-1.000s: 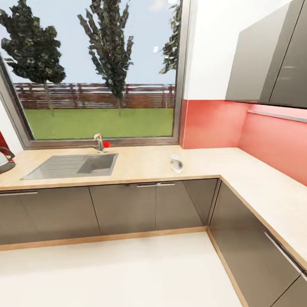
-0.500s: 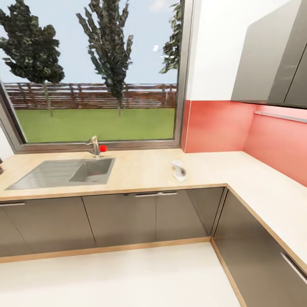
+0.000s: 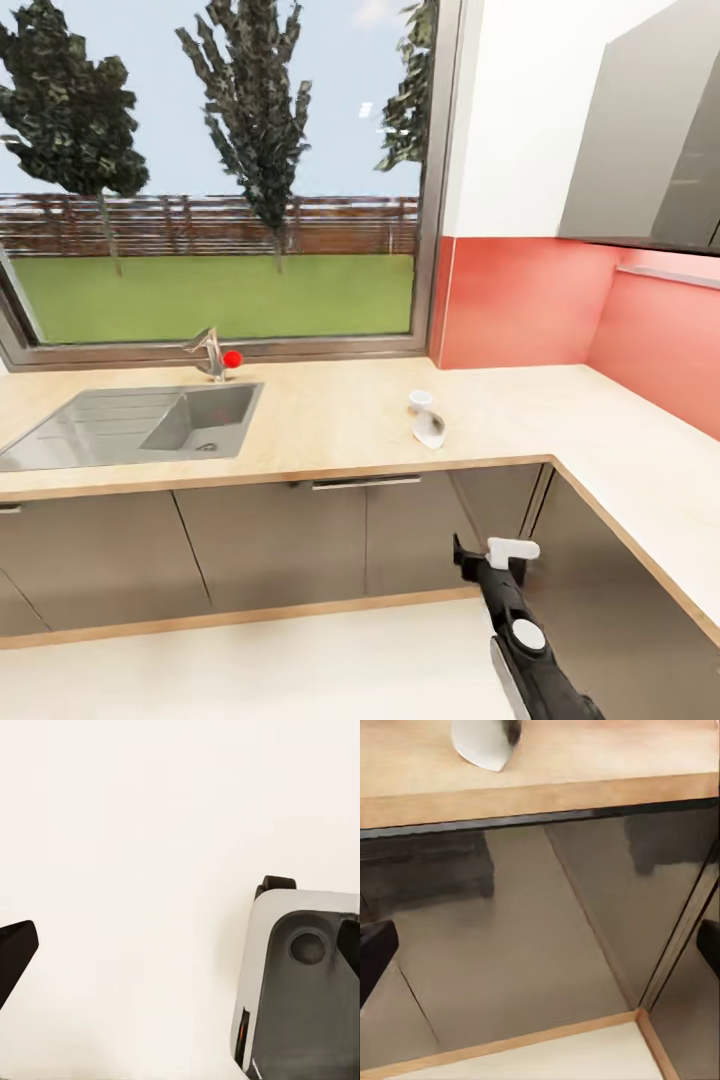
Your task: Set up a coffee station on the kitchen countertop: keep the coffee maker on the countertop, move the bottle of coffee from the kitchen shelf to the counter next to the coffee maker, place a paper coffee filter on top of the coffee maker, put the saucer next to the coffee maker with the coffee cup on the saucer, and place the electric kettle next to the coffee maker.
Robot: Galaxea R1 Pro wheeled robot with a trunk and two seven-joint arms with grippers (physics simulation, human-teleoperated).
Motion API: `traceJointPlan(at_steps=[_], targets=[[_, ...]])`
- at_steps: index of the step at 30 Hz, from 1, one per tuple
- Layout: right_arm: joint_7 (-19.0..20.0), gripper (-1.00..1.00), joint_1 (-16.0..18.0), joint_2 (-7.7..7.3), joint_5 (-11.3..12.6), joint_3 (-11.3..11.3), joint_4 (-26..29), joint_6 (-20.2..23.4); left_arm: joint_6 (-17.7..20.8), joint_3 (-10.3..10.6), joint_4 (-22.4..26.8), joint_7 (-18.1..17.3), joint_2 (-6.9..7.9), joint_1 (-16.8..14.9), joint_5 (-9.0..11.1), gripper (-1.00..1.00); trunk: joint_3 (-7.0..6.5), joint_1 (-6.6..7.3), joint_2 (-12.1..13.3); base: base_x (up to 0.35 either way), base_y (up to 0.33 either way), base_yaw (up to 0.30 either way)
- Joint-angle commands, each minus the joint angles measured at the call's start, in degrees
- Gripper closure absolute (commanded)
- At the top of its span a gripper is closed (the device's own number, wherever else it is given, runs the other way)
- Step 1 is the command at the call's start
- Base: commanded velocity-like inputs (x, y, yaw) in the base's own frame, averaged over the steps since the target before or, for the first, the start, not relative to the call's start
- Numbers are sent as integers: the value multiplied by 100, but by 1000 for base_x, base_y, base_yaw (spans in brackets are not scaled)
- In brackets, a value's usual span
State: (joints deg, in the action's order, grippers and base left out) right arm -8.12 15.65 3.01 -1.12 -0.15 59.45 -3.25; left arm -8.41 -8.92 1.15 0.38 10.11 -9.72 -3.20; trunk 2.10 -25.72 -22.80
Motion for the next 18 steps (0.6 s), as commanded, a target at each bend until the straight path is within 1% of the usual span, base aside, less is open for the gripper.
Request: traceJointPlan(at_steps=[1,5,7,11,15,18], targets=[[-34,-100,92,15,-9,-2,12,76,30,-39,-11,4,6,14,-58,-100,14,-7,-12,337,0,0],[-88,-100,741,59,-10,-2,177,760,290,-39,-37,6,28,109,-133,-100,14,-7,-12,337,0,0],[-96,-100,942,65,-14,-2,247,1036,333,-40,-60,6,31,126,-149,-100,14,-7,-12,337,0,0],[-173,-100,1079,68,-30,-4,294,1275,434,-40,-165,6,34,171,-161,-100,14,-7,-12,337,0,0],[-446,-100,1110,62,-36,-12,270,1318,530,-40,-194,6,35,285,-166,-100,14,-7,-12,337,0,0],[-508,-100,1114,60,-37,-6,258,1324,549,-40,-200,6,35,354,-170,-100,14,-7,-12,337,0,0]])
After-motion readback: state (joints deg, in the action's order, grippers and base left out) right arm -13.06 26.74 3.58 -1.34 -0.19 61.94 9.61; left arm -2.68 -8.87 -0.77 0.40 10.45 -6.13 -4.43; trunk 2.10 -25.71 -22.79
